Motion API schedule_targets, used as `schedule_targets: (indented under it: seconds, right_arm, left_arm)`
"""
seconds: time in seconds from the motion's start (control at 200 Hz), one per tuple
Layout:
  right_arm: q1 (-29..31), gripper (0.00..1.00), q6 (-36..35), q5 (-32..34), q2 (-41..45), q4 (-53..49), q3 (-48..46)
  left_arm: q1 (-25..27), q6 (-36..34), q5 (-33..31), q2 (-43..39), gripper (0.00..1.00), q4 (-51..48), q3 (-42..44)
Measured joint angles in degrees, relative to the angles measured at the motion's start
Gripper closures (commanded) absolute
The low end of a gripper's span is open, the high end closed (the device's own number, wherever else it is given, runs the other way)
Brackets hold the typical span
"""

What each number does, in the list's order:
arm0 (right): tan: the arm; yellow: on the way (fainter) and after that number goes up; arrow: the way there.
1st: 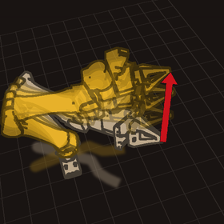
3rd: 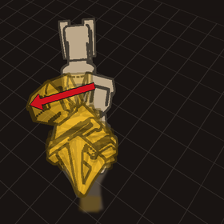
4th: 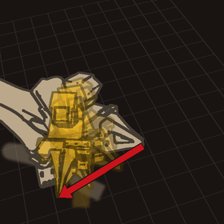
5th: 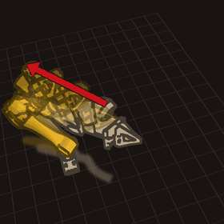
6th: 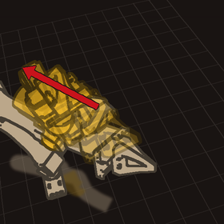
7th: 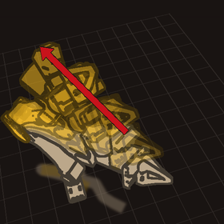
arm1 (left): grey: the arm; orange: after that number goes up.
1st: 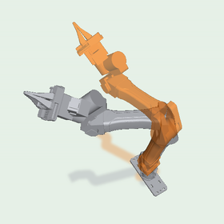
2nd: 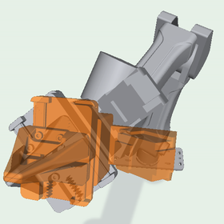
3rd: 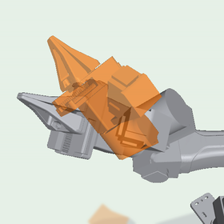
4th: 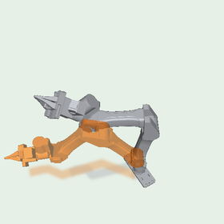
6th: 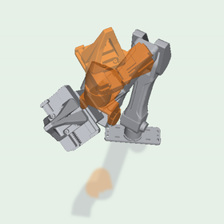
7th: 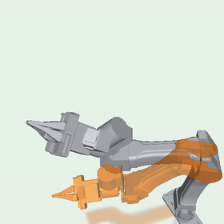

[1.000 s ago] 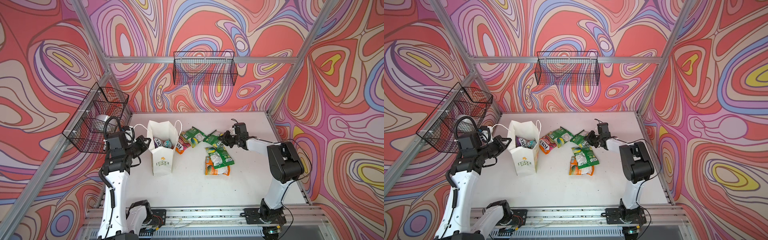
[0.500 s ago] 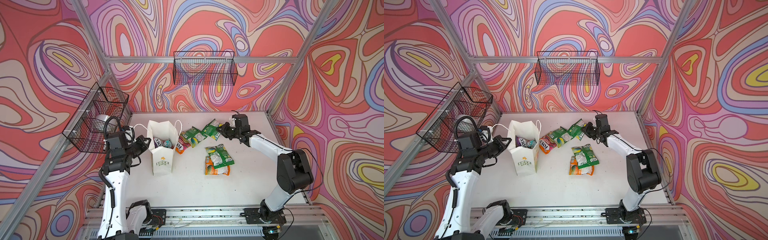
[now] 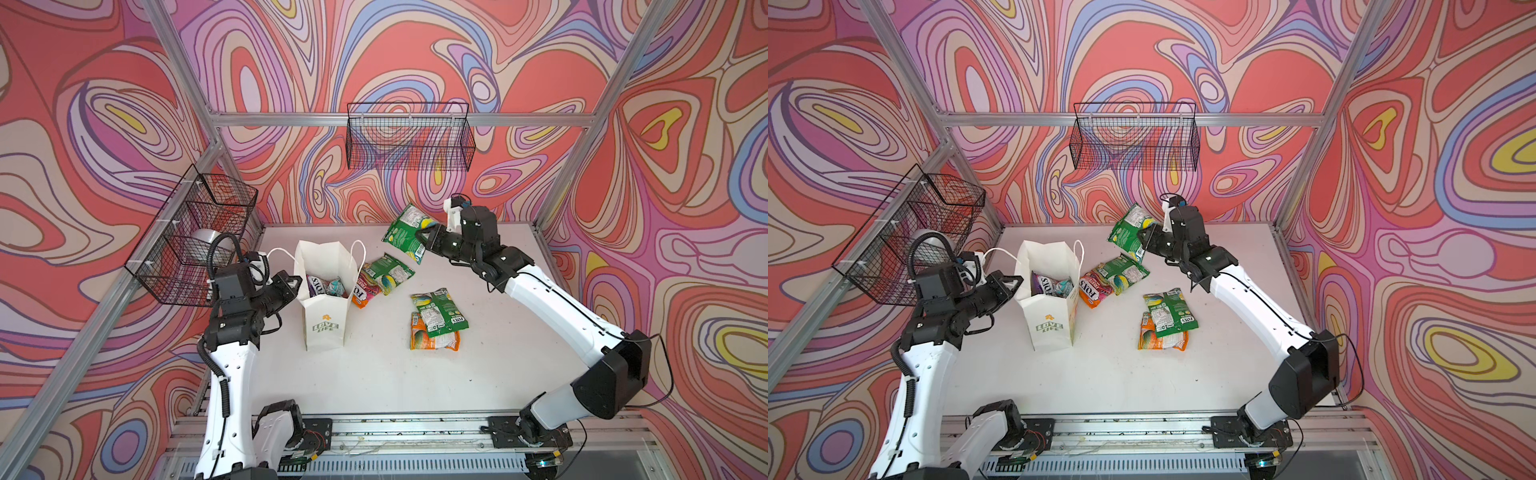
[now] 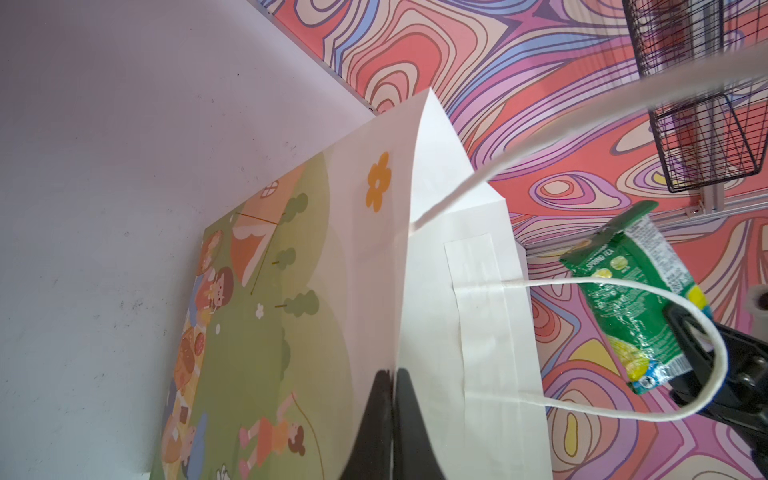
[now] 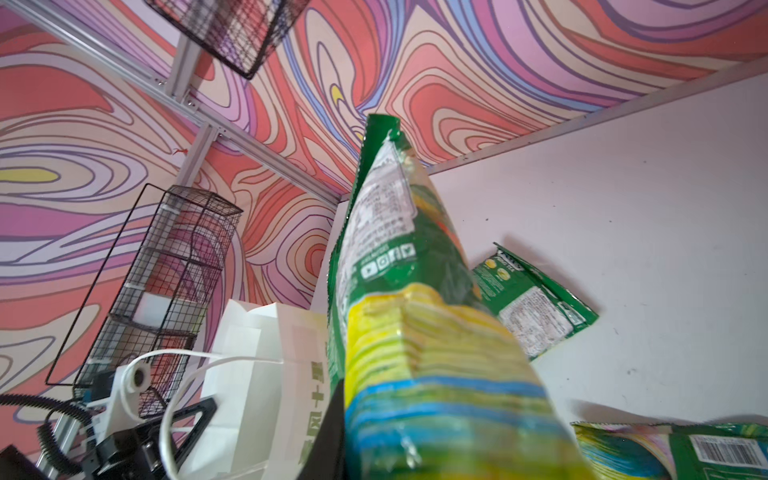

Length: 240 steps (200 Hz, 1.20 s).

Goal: Place the snacks into the paper bag
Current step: 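Lift the green bag and carry it over the paper bag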

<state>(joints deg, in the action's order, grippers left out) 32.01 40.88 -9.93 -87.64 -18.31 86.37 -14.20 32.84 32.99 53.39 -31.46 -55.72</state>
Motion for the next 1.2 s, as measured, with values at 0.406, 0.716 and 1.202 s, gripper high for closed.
schedule_targets:
  seconds: [0.406, 0.716, 1.202]
  right_arm:
    - [15.02, 1.0, -8.96, 8.07, -5.01, -7.56, 18.62]
    - [20.94, 1.0, -13.18, 9.66, -15.39, -12.96, 33.31]
    - [24.28, 1.0, -14.23, 9.6, -27.71, -19.45, 44.17]
  left_arm:
    - [0.0, 0.0, 0.0, -0.15, 1.0, 0.0, 0.02]
    - [0.0, 0.0, 0.02, -0.17, 1.0, -0.02, 0.02]
    - [0.0, 0.0, 0.02, -0.17, 1.0, -0.02, 0.02]
